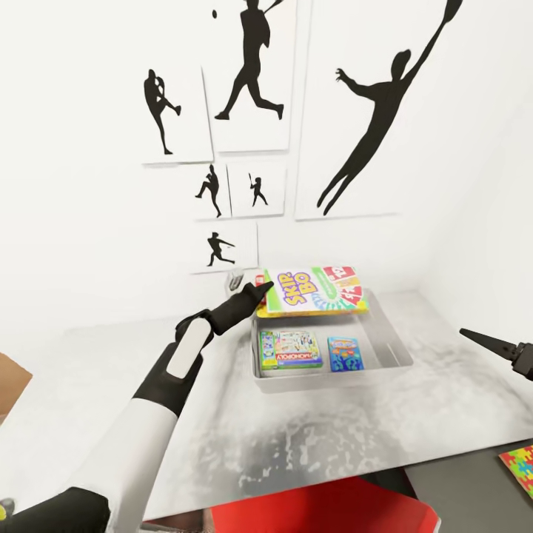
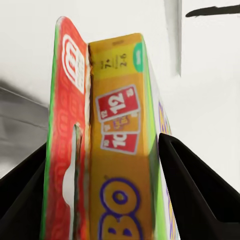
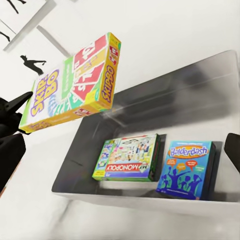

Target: Put all the toys in the child's room - the three board games (two on the bed and one on the table), the two jigsaw puzzles on the table, and the tennis ball on the table - inside the toy box on the table in the child's room.

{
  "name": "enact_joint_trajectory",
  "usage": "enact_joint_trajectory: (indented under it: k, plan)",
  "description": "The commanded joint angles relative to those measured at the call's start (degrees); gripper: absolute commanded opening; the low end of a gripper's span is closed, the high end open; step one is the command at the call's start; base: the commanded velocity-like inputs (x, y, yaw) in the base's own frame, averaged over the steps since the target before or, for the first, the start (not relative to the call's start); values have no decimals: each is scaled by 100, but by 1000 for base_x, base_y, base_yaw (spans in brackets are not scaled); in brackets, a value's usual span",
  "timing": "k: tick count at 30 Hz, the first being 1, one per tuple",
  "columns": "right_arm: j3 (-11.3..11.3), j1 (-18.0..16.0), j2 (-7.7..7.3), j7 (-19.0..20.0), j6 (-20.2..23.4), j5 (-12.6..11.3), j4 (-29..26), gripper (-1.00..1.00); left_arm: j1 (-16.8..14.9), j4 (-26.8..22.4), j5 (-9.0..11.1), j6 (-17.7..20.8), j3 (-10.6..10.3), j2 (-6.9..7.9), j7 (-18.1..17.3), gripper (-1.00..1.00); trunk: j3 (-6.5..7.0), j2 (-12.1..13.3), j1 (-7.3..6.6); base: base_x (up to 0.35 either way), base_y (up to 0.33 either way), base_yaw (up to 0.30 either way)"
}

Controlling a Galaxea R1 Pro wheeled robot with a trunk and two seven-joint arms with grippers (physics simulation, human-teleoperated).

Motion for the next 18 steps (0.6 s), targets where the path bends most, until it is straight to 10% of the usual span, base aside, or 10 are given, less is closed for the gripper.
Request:
enact_joint_trajectory:
  k: [1, 18]
  plan:
    - [-14, -6, -1, 31, 20, 19, 2, 100, -99, 94, 40, 28, -90, -9, 31, -100, -20, -12, 3, 0, 0, 0]
    - [-52, -6, -26, 39, 20, 19, 1, 100, -592, 379, 545, 79, -567, -27, 920, -100, -179, -12, 3, 0, 0, 0]
